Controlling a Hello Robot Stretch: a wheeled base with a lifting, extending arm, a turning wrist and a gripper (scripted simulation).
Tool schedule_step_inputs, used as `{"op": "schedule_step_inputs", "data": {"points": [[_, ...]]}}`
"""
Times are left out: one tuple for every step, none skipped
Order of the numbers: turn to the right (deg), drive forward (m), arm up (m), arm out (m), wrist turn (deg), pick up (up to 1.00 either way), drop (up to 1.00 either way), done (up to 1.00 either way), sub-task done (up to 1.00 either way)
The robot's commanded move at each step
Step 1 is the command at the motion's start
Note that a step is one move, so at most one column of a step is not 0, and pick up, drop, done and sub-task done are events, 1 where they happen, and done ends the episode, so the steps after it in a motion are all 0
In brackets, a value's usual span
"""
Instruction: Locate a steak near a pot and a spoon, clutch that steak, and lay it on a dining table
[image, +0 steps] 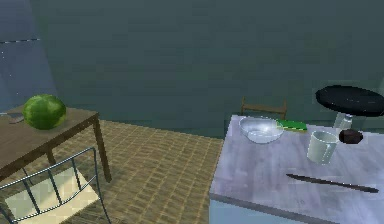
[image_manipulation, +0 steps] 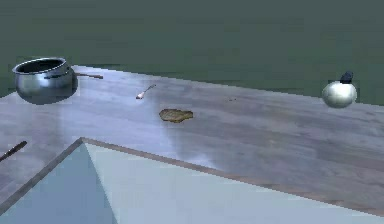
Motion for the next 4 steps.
{"op": "schedule_step_inputs", "data": {"points": [[0.0, 0.00, 0.50, 0.00, 0.0, 0.00, 0.00, 0.00, 0.00], [0.0, 0.00, 0.38, 0.00, 0.0, 0.00, 0.00, 0.00, 0.00], [0.0, 0.00, 0.00, 0.38, 0.0, 0.00, 0.00, 0.00, 0.00], [0.0, 0.00, 0.00, 0.00, 45.0, 0.00, 0.00, 0.00, 0.00]]}}
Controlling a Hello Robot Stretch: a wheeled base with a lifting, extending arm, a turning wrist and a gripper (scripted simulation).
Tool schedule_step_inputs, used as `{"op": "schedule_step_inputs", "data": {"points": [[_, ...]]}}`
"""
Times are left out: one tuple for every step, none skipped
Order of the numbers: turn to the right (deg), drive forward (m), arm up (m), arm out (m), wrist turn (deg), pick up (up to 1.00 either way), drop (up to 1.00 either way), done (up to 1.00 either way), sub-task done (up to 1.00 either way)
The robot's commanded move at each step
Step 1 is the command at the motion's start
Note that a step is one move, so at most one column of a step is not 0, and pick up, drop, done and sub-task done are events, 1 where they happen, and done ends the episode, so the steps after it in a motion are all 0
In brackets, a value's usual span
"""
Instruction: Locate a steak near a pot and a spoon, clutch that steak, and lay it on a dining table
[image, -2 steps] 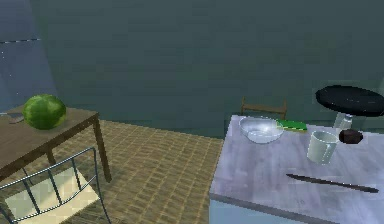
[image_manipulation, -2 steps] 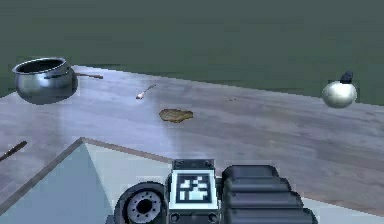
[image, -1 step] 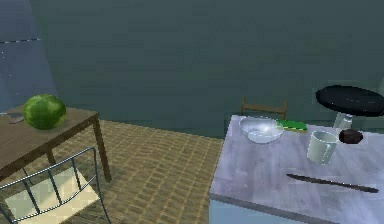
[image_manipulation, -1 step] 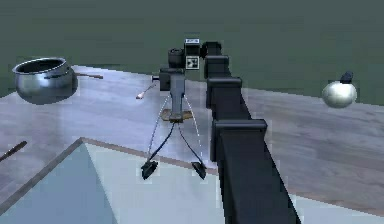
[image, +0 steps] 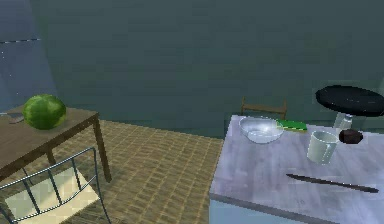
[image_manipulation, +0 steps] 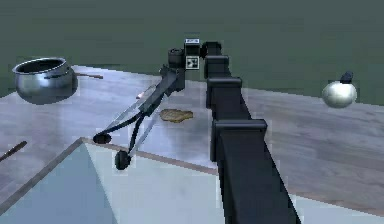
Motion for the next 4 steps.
{"op": "schedule_step_inputs", "data": {"points": [[0.0, 0.00, 0.00, 0.00, 45.0, 0.00, 0.00, 0.00, 0.00], [0.0, 0.00, 0.00, 0.00, 45.0, 0.00, 0.00, 0.00, 0.00], [0.0, 0.00, 0.00, 0.00, 36.0, 0.00, 0.00, 0.00, 0.00], [0.0, 0.00, -0.14, 0.00, 0.0, 0.00, 0.00, 0.00, 0.00]]}}
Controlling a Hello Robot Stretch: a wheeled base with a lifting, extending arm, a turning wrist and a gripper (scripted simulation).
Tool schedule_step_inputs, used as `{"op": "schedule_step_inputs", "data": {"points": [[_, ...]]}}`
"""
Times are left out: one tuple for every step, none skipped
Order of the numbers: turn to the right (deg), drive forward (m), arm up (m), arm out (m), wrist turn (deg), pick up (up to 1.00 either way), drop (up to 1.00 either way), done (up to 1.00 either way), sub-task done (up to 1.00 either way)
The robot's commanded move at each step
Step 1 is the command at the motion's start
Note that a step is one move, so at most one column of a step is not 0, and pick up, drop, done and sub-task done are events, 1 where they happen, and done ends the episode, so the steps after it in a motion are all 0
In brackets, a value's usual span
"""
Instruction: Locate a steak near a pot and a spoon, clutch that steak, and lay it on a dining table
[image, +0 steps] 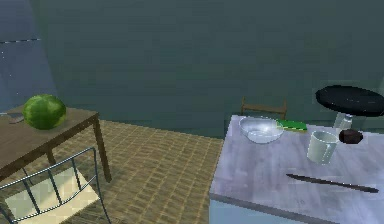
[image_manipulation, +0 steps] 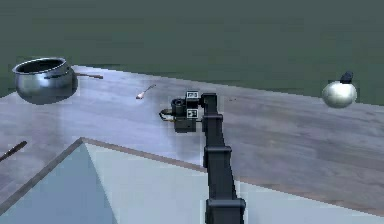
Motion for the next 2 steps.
{"op": "schedule_step_inputs", "data": {"points": [[0.0, 0.00, 0.00, 0.00, 0.0, 1.00, 0.00, 0.00, 0.00], [0.0, 0.00, 0.10, 0.00, 0.0, 0.00, 0.00, 0.00, 0.00]]}}
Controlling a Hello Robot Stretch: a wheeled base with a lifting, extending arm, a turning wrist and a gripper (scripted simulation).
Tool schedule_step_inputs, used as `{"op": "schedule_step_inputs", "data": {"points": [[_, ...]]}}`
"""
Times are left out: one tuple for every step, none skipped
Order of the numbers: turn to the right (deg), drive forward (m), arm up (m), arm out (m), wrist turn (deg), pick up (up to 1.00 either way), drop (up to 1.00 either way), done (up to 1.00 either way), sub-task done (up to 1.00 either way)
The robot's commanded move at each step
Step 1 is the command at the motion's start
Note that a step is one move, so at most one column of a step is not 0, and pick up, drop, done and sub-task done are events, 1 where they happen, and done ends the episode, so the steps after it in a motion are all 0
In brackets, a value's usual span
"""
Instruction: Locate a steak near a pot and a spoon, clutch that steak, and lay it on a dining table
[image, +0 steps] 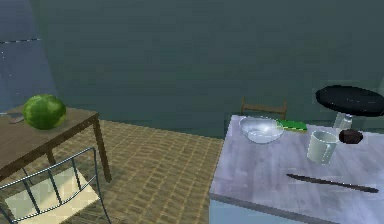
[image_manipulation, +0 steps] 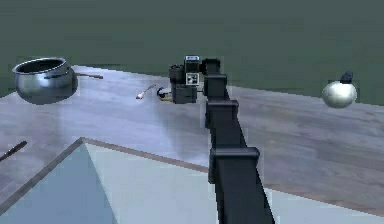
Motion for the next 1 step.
{"op": "schedule_step_inputs", "data": {"points": [[0.0, 0.00, 0.04, 0.00, 0.0, 0.00, 0.00, 0.00, 0.00]]}}
